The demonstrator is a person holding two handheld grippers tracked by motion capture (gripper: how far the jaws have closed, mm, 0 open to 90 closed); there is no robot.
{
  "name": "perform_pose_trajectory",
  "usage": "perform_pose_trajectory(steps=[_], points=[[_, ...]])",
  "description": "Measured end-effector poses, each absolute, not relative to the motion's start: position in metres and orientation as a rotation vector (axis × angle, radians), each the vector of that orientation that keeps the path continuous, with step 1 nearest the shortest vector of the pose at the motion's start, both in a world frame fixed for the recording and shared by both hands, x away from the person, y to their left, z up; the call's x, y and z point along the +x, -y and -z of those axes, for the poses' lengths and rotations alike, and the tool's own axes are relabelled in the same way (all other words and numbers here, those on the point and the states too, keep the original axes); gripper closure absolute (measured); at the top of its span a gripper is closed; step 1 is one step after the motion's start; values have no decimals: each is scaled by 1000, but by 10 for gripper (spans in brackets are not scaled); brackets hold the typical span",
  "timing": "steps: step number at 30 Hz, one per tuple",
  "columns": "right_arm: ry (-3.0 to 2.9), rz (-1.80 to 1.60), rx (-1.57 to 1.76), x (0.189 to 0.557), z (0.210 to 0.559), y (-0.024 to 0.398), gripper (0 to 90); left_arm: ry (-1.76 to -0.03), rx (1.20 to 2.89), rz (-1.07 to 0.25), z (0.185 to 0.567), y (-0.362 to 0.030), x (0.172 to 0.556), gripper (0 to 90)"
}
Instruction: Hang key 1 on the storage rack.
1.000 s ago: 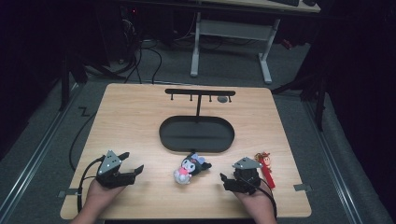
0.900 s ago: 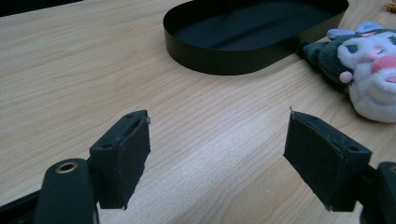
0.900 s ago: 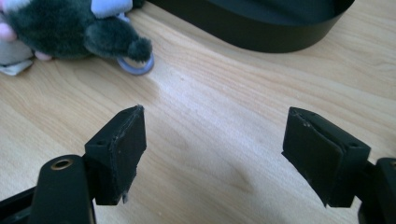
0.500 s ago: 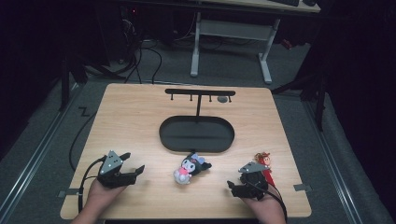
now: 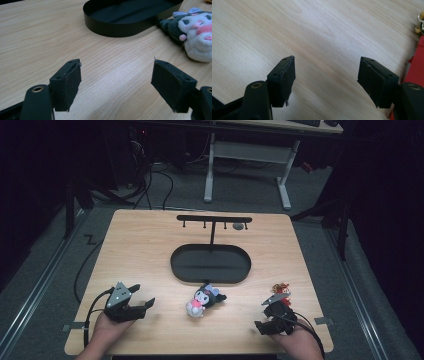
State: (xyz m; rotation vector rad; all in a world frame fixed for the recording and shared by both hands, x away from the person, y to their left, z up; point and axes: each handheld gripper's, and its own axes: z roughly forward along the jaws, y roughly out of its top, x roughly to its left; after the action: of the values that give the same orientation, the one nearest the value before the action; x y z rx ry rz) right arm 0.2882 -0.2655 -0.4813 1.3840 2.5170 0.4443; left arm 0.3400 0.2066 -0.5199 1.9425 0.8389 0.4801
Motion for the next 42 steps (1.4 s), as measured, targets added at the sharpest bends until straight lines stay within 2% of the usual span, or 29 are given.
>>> perform_pose_trajectory(steps=[7,15,21,22,23,24,27,30,32,39,40,41,42], points=[[-2568,-356,1401,286,478,273,325,-831,1951,-475,520,-206,339,244],[-2587,-271,1436,290,466,292,409,-820,1963,-474,521,-205,339,250],[-2542,-254,1493,302,453,310,517,-807,1972,-479,521,-203,338,254],[-2511,-264,1527,307,450,318,566,-802,1977,-478,521,-203,338,255],[-2511,-264,1527,307,450,318,566,-802,1977,-478,521,-203,338,255],[-2477,-255,1538,313,449,325,620,-797,1979,-481,521,-202,338,255],[-2442,-254,1568,318,448,331,659,-794,1980,-482,521,-202,338,256],[-2392,-219,1582,329,453,339,735,-784,1989,-484,522,-201,337,258],[-2375,-188,1596,335,458,342,746,-780,1995,-487,522,-201,337,260],[-2344,-166,1654,349,472,346,653,-769,2008,-492,522,-200,336,263],[-2334,-172,1672,352,474,346,580,-765,2012,-493,523,-200,336,263],[-2334,-172,1672,352,474,346,580,-765,2012,-493,523,-200,336,263],[-2342,-178,1680,354,474,346,524,-763,2016,-493,523,-200,336,263]])
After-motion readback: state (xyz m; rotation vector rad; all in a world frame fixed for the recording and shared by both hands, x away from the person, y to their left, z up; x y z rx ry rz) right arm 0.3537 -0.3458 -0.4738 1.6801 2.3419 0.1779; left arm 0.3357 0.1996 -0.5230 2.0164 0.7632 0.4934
